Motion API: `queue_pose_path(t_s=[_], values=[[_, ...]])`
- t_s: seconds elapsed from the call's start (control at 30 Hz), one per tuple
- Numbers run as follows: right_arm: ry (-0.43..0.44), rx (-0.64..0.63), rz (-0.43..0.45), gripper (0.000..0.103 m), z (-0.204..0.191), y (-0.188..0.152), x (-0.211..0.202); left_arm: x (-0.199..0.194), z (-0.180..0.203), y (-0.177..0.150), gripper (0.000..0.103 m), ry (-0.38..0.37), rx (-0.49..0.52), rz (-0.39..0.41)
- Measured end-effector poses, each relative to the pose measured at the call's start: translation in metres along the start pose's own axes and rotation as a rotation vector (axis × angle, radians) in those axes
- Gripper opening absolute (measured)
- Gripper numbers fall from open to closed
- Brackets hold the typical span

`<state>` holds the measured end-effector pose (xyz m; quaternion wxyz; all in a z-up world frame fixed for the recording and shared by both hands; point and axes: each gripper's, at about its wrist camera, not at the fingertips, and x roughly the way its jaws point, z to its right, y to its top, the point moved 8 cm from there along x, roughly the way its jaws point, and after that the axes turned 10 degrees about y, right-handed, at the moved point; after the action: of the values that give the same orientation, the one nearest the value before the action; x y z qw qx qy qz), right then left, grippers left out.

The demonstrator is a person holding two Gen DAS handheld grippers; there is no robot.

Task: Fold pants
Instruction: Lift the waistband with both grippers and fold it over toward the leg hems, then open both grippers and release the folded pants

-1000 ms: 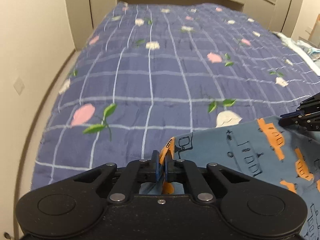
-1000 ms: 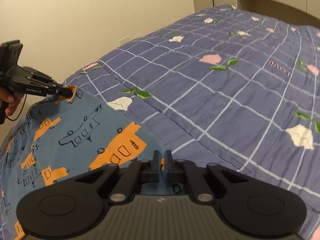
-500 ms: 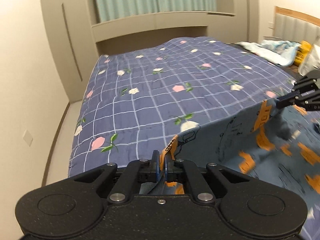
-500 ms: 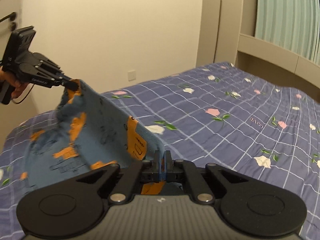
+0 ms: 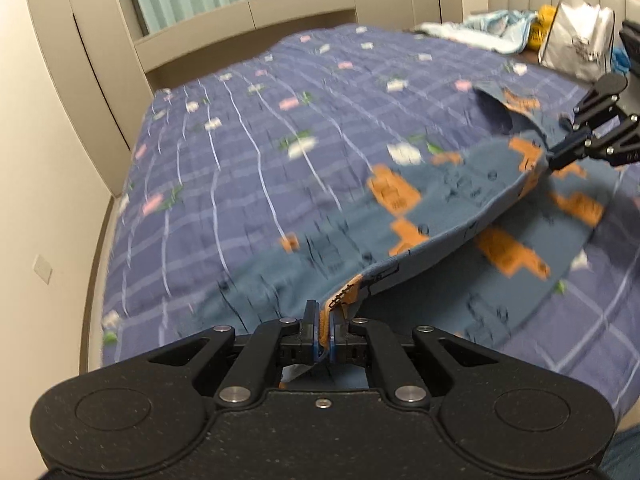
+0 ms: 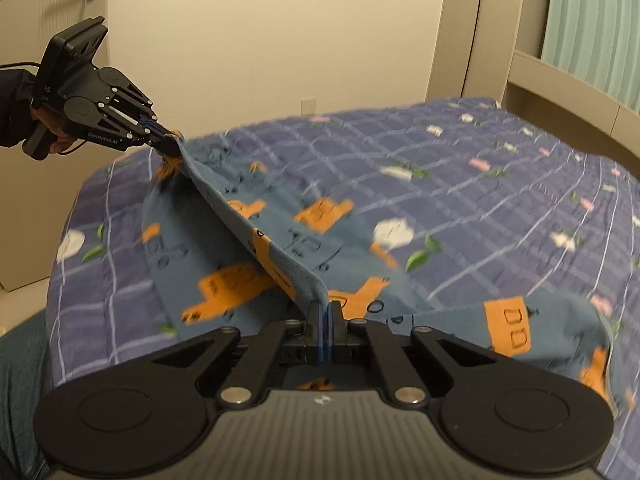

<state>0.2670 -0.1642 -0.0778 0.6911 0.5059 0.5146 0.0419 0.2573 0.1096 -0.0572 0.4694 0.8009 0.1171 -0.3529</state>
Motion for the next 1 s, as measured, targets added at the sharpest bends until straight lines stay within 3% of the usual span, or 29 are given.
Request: queue_pose_path(t_s=[0.33,0.53,0.63,0.67,0.7,0.73,0.77,0.8,0.9,1.0], values=[[0.031,-0.012,-0.029,0.002,-0.027,-0.024,-0.006,0.001,0.011,-0.034,0.001,-0.009,-0.003,-0.043],[0.018,0.001,-0.059,0.003,-0.032,-0.043,0.012,0.013,0.014,-0.047,0.004,-0.027,-0.088,-0.071],[0.001,0.025,-0.037,0.016,-0.030,-0.048,0.010,0.009,0.013,-0.046,0.021,-0.036,-0.148,-0.071],[0.001,0.038,-0.025,0.020,-0.030,-0.049,0.007,0.007,0.015,-0.044,0.034,-0.036,-0.167,-0.075],[0.000,0.050,-0.014,0.034,-0.030,-0.050,0.005,0.005,0.017,-0.043,0.052,-0.036,-0.189,-0.078],[-0.002,0.063,-0.001,0.051,-0.029,-0.052,0.001,0.003,0.020,-0.040,0.061,-0.033,-0.212,-0.076],[-0.009,0.079,0.016,0.058,-0.028,-0.054,-0.004,0.000,0.025,-0.037,0.076,-0.030,-0.234,-0.067],[-0.020,0.095,0.029,0.067,-0.026,-0.056,-0.010,-0.004,0.030,-0.033,0.083,-0.023,-0.251,-0.051],[-0.088,0.153,0.067,0.086,-0.014,-0.068,-0.032,-0.011,0.052,-0.015,0.099,-0.018,-0.304,0.004],[-0.148,0.258,0.104,0.094,0.006,-0.088,-0.057,-0.012,0.081,0.005,0.102,-0.047,-0.359,0.048]])
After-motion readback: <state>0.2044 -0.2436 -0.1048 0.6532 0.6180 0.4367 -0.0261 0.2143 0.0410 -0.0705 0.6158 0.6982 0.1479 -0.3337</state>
